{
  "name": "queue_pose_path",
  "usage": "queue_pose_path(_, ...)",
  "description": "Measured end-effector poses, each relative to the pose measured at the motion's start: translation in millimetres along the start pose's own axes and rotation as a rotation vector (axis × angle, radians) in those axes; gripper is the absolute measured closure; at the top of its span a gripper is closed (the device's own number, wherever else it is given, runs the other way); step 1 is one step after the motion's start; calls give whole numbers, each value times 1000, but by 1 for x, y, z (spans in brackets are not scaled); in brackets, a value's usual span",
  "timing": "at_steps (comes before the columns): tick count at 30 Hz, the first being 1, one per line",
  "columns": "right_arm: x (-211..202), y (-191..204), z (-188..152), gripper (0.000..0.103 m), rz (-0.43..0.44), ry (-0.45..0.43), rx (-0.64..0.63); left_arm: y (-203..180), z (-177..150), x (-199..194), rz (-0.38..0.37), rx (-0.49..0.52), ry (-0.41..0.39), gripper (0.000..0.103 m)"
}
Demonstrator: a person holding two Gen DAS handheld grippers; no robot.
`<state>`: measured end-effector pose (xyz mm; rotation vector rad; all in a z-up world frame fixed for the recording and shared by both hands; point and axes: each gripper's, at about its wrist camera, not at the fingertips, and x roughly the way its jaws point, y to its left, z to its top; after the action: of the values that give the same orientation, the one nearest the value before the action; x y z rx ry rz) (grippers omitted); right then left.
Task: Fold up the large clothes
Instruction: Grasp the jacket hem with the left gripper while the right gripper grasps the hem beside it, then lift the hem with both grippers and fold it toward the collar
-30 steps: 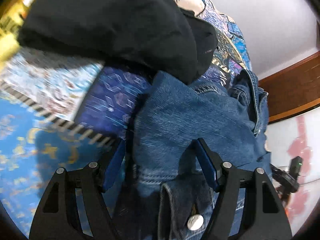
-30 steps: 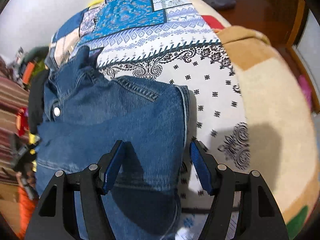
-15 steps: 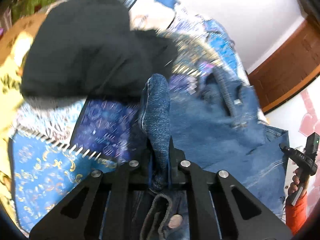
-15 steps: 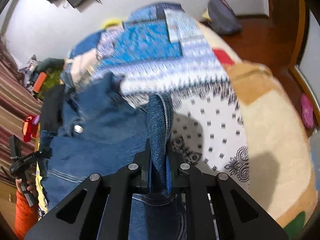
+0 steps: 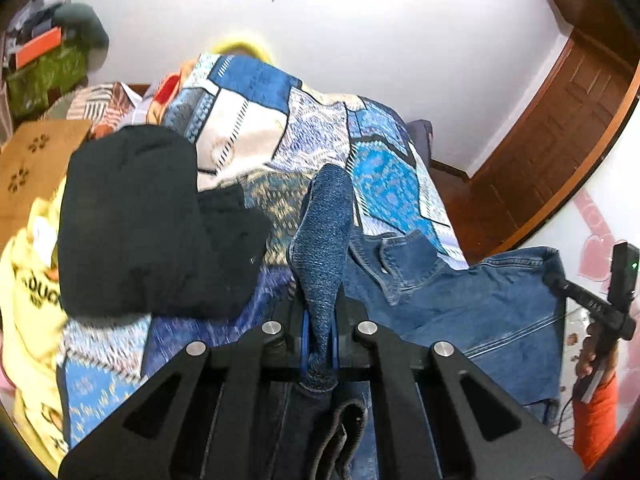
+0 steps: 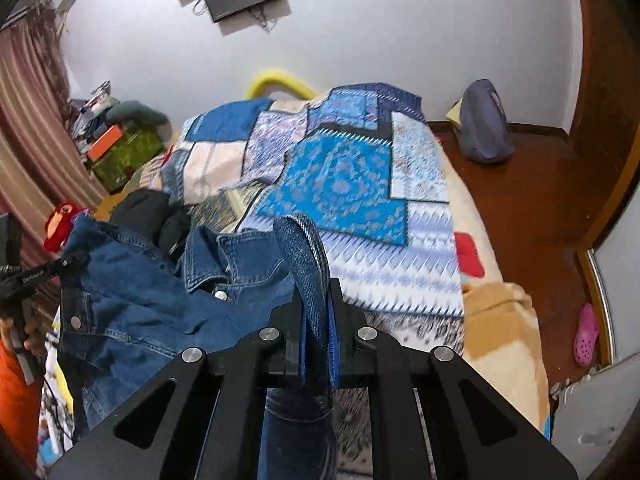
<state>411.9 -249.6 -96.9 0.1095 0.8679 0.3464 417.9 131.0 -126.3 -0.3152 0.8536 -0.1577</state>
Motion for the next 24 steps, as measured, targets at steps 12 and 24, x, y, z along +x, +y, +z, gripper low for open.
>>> queue_pose_path(12, 108, -58, -17, 95, -160, 181, 72, 67, -10, 112, 189, -41, 134, 95)
queue_pose_path(24, 80, -46, -45, 84, -275, 223, -24, 55, -30, 94, 297, 57, 137, 88)
